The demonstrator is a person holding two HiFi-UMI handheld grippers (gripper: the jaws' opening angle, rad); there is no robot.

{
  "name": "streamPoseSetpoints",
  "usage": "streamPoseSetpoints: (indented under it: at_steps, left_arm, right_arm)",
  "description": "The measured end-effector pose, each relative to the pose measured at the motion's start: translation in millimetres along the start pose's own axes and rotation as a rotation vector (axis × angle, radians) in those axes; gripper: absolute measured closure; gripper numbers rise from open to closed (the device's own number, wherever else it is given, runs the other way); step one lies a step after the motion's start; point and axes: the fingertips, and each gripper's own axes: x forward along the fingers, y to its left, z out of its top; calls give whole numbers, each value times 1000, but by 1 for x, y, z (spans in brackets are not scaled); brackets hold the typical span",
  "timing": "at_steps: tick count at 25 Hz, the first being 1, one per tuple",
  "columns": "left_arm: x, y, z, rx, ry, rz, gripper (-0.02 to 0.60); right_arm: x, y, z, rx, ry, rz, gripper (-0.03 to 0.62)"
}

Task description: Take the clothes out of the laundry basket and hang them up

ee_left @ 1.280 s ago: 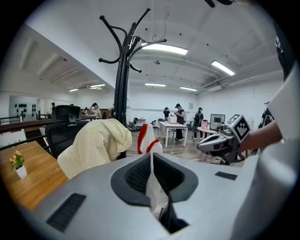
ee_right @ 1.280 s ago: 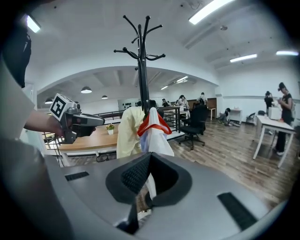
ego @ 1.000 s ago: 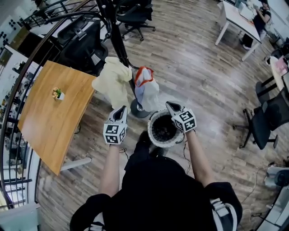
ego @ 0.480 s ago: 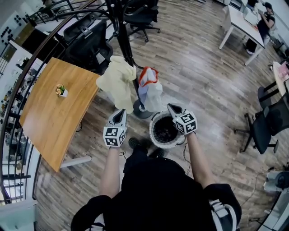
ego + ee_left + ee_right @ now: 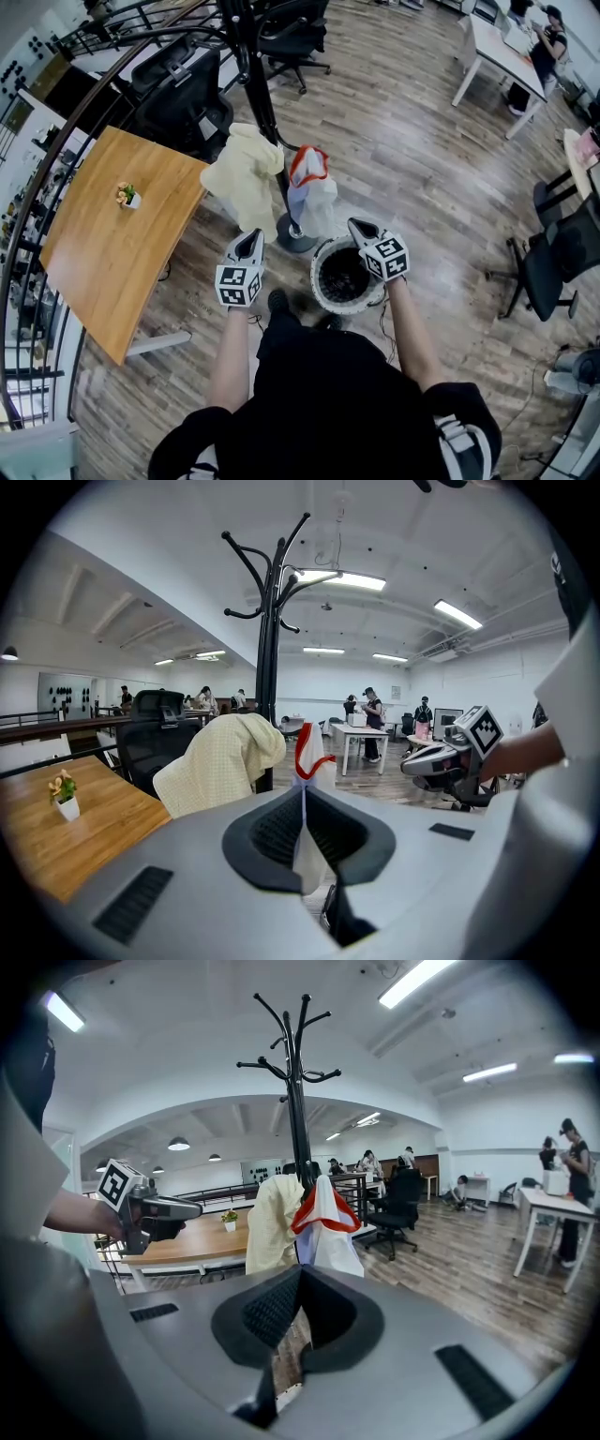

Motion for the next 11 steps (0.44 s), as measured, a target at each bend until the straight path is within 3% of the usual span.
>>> streamPoseSetpoints:
  at_steps: [11]
  left_arm:
    - [5,13,-1,-6,-8,-4,552]
  right_arm:
    - [10,-1,2,20,-10,-13,588]
